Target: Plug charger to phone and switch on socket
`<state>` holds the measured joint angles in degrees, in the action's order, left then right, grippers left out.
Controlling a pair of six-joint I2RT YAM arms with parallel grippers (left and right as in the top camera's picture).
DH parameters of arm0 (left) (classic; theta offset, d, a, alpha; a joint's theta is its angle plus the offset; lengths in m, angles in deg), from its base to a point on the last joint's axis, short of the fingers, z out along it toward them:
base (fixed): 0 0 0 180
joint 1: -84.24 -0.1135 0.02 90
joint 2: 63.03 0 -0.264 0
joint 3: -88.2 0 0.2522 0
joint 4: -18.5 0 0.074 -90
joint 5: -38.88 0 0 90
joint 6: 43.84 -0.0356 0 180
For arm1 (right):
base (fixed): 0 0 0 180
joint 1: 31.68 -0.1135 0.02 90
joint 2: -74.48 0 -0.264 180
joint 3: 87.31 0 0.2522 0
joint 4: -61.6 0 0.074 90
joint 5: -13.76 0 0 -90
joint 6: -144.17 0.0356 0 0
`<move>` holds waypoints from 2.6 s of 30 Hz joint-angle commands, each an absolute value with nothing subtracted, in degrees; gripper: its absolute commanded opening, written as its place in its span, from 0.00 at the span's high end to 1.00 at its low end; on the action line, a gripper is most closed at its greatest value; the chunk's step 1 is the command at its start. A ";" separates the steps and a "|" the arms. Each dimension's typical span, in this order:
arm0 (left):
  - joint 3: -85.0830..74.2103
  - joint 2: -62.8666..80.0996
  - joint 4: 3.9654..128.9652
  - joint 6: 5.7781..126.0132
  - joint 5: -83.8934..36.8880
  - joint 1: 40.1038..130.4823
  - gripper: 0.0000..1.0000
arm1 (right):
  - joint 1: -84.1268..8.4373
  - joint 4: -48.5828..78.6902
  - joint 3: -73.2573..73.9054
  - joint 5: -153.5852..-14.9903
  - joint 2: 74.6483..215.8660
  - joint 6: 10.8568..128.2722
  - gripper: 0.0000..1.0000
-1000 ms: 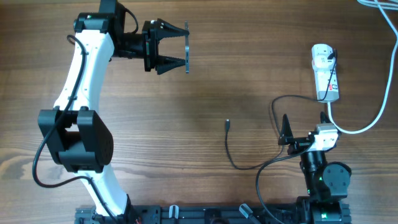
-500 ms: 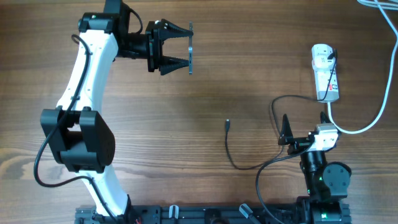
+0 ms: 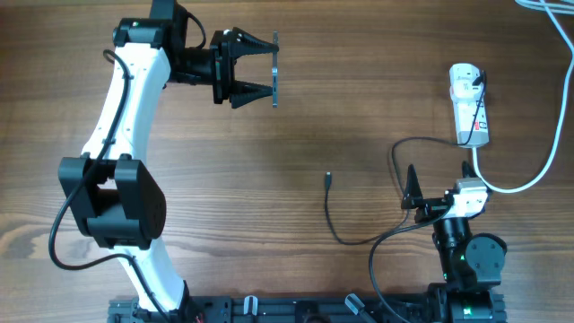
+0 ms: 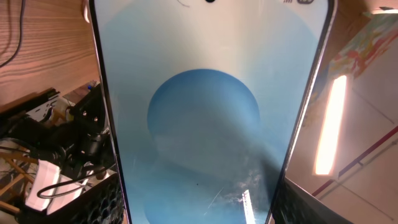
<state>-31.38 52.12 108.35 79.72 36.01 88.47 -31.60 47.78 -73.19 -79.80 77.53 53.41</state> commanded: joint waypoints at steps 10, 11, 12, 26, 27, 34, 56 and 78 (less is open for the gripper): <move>-32.74 50.09 108.20 79.85 39.23 88.58 0.29 | -31.45 47.89 -73.26 -79.25 77.29 52.80 0.00; -32.74 50.09 108.20 79.85 39.23 88.58 0.29 | -31.45 47.89 -73.26 -79.23 77.29 52.80 0.00; -32.74 50.09 108.20 79.85 39.25 88.58 0.29 | -31.45 47.89 -73.26 -79.25 77.29 52.80 0.00; -32.74 50.09 108.20 79.85 39.23 88.58 0.29 | -31.45 47.89 -73.26 -79.25 77.29 52.80 0.00; -32.74 50.09 108.20 79.85 39.25 88.58 0.29 | -31.45 47.92 -73.26 -79.23 77.29 52.80 0.00; -32.74 50.09 108.20 79.83 39.25 88.58 0.29 | -31.45 47.92 -73.26 -79.25 77.29 52.78 0.00; -32.74 50.09 112.92 80.09 39.23 88.58 0.29 | -31.45 47.89 -73.26 -79.25 77.29 52.80 0.00; -32.74 50.09 112.83 77.91 37.76 88.58 0.31 | -31.45 55.96 -69.10 -102.79 77.45 93.08 0.00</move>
